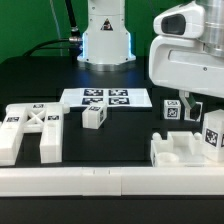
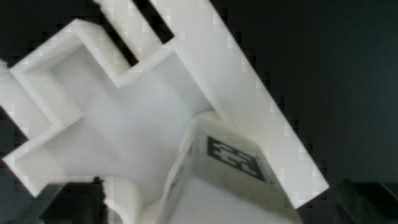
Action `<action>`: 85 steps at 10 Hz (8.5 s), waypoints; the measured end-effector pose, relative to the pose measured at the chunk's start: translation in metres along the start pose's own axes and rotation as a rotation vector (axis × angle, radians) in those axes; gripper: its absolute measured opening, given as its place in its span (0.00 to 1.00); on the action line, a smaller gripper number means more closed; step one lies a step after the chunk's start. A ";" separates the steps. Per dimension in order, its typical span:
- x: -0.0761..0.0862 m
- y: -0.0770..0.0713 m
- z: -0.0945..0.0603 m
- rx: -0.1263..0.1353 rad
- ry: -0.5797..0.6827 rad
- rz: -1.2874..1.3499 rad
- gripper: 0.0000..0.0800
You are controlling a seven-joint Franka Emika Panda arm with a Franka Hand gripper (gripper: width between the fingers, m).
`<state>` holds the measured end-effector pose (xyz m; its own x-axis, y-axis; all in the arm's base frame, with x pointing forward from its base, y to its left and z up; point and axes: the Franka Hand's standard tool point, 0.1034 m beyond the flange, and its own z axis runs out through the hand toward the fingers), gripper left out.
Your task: Assemble chair
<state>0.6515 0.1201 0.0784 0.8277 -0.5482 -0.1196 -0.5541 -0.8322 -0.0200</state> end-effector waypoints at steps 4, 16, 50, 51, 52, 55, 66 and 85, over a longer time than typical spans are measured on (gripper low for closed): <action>-0.001 0.000 0.000 -0.058 0.027 -0.418 0.81; 0.005 0.006 -0.001 -0.110 0.029 -0.844 0.36; 0.008 -0.001 -0.002 -0.116 0.061 -0.989 0.36; 0.008 -0.001 -0.002 -0.113 0.062 -0.964 0.36; 0.008 -0.001 -0.002 -0.109 0.066 -0.875 0.36; 0.010 0.001 -0.002 -0.077 0.068 -0.616 0.36; 0.011 0.006 0.000 0.011 0.017 0.311 0.36; 0.005 -0.001 0.003 -0.082 0.087 -1.010 0.81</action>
Offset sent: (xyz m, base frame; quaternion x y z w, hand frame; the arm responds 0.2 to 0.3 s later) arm -0.0014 0.0008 0.0047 -0.0407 0.0227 -0.2257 0.9731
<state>0.6564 0.1184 0.0748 0.9108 0.4127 -0.0120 0.4127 -0.9109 -0.0035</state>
